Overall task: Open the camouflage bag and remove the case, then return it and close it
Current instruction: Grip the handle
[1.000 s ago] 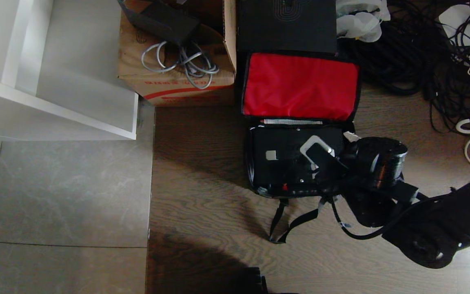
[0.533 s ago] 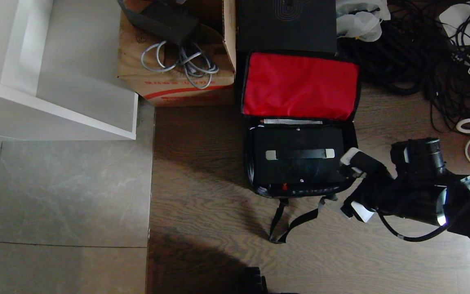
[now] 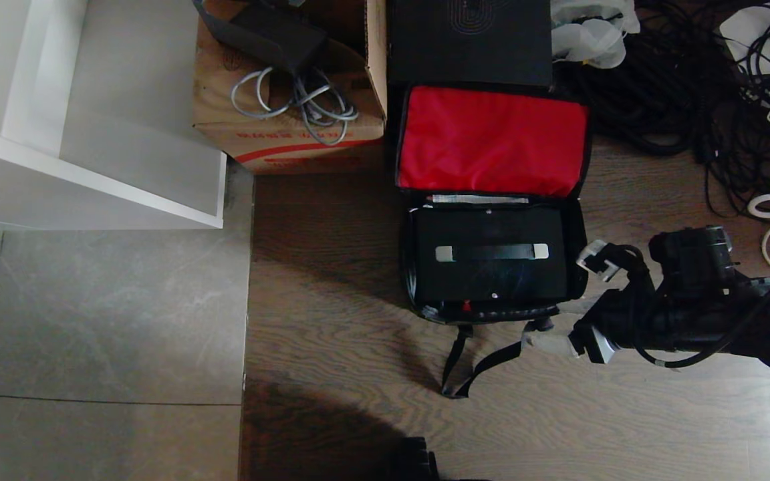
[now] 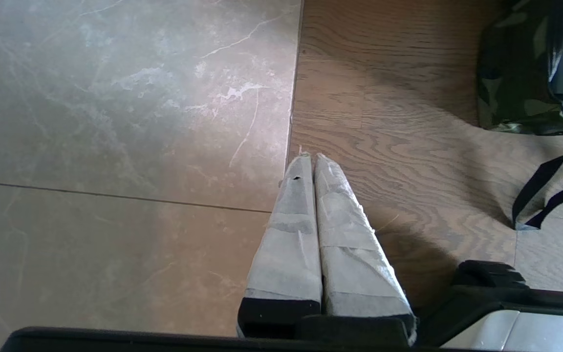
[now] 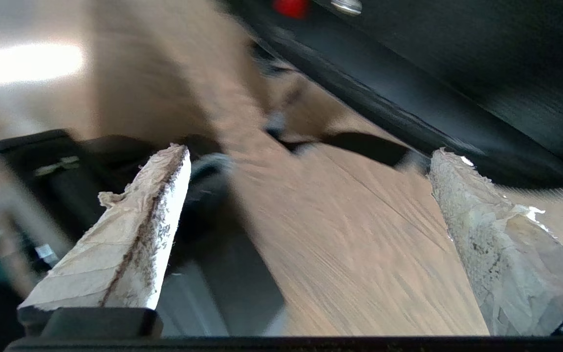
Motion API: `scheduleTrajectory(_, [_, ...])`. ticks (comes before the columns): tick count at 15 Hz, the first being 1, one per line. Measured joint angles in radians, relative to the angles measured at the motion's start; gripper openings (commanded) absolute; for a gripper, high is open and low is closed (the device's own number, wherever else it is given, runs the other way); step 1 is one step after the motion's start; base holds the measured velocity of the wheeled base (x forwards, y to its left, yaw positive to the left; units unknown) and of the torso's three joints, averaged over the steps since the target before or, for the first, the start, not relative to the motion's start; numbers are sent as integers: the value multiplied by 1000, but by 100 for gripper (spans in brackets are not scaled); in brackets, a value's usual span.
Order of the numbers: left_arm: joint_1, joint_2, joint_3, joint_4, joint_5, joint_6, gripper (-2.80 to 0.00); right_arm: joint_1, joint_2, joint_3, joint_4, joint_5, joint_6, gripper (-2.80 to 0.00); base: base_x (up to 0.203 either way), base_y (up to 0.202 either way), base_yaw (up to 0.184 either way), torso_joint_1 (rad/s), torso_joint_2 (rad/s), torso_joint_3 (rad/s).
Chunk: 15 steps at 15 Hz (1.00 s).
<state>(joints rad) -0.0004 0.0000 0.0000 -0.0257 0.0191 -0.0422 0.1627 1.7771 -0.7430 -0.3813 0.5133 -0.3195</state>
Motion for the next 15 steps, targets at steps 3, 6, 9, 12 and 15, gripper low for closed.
scheduleTrajectory(3, [0, 0, 0, 0, 0, 0, -280, -11, 35, -35, -26, 41, -44, 0, 0, 0, 0, 0, 0, 0])
scheduleTrajectory(6, [0, 0, 0, 0, 0, 0, -280, -47, 69, -61, -31, 40, -128, 0, 0, 0, 0, 0, 0, 0])
scheduleTrajectory(9, [0, 0, 0, 1, 0, 0, -280, -87, 94, -79, -23, 35, -187, 0, 0, 0, 0, 0, 0, 0])
scheduleTrajectory(12, [-1, 0, 0, 0, 0, 0, -280, -104, 103, -94, -29, 29, -222, 0, 0, 0, 0, 0, 0, 0])
scheduleTrajectory(15, [0, 0, 0, 0, 0, 0, -280, -124, 107, -98, -34, 27, -275, 0, 0, 0, 0, 0, 0, 0])
